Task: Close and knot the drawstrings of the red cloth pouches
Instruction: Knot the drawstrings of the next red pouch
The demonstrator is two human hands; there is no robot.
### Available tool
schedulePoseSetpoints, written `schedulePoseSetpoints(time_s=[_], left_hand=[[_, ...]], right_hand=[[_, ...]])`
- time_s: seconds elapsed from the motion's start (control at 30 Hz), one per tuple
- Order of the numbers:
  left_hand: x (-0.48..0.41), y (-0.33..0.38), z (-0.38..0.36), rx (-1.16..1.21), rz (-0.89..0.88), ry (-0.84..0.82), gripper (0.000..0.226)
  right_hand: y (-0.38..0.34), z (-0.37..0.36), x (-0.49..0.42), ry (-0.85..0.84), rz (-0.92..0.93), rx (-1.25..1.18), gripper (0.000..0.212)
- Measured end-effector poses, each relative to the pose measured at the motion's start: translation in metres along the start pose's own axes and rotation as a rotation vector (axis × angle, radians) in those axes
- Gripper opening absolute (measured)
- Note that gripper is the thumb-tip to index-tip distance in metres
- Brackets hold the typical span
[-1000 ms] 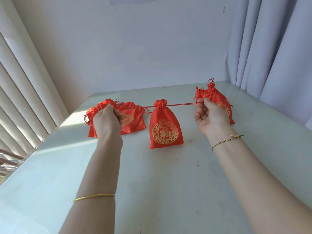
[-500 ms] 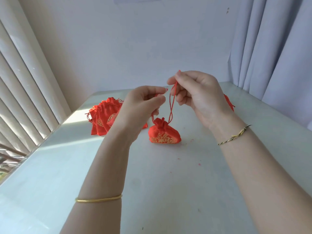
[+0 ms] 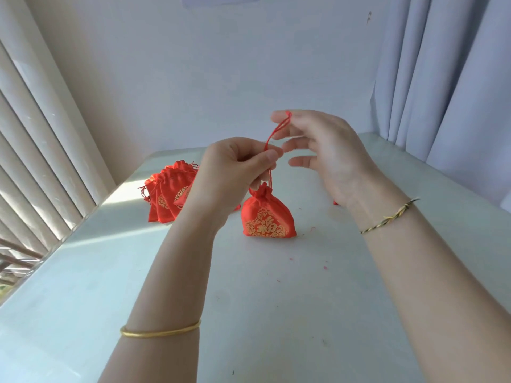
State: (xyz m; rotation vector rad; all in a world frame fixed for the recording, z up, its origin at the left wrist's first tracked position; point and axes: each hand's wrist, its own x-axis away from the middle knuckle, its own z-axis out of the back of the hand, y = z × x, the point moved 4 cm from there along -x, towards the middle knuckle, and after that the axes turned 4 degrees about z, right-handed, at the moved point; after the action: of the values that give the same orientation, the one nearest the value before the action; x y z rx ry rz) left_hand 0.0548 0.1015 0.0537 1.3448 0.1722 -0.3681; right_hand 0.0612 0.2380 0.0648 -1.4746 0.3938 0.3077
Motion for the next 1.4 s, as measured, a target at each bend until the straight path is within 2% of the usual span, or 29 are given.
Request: schedulePoseSetpoints(time_s=[0.1,0.27,0.43,0.53,0.63,0.67,0.77,0.8,0.9,1.0,1.13,1.2,1.4], left_hand=[[-0.002,-0.003,0.004,0.071,0.015,0.016,0.012],[-0.002,-0.003,0.007,0.185,0.016,0.011,0.014],[-0.001,-0.007,0.010,0.299,0.068,0.025,0.012],[-0.001,-0.006,0.009,0.320,0.057,0.008,0.017],[-0.001,-0.004,0.007,0.276,0.034,-0.016,0.026],[0.000,-0.003,0.007,0.258,0.027,-0.037,0.028],[0.003,0.001,0.004,0.178,-0.013,-0.098,0.035],[0.004,0.003,0.004,0.160,-0.029,-0.115,0.037],[0.007,0.006,0.003,0.063,-0.082,-0.136,0.043],[0.006,0.007,0.007,-0.086,-0.158,-0.101,0.048],[0.003,0.008,0.007,-0.261,-0.279,-0.009,0.055],[0.002,0.010,0.005,-0.373,-0.361,0.039,0.056],[0.006,0.011,-0.001,-0.353,-0.488,0.075,0.056]], right_hand=[[0.013,-0.002,0.001,-0.103,-0.133,0.012,0.030],[0.016,-0.010,0.004,-0.173,-0.036,0.171,0.009],[0.008,-0.001,0.001,-0.111,0.028,0.202,0.019],[0.006,-0.002,0.004,-0.255,-0.030,0.223,0.020],[0.011,-0.004,0.010,-0.427,-0.134,0.289,0.024],[0.014,-0.003,0.009,-0.408,-0.151,0.270,0.024],[0.021,0.003,0.000,-0.174,-0.122,0.135,0.019],[0.023,0.002,-0.002,-0.161,-0.112,0.099,0.022],[0.030,-0.008,0.001,-0.287,-0.128,0.027,0.024],[0.031,-0.009,0.003,-0.324,-0.123,0.056,0.017],[0.033,-0.008,0.000,-0.256,-0.107,0.014,0.023],[0.035,-0.011,0.000,-0.283,-0.137,-0.044,0.024],[0.044,-0.013,-0.001,-0.324,-0.221,-0.153,0.022]])
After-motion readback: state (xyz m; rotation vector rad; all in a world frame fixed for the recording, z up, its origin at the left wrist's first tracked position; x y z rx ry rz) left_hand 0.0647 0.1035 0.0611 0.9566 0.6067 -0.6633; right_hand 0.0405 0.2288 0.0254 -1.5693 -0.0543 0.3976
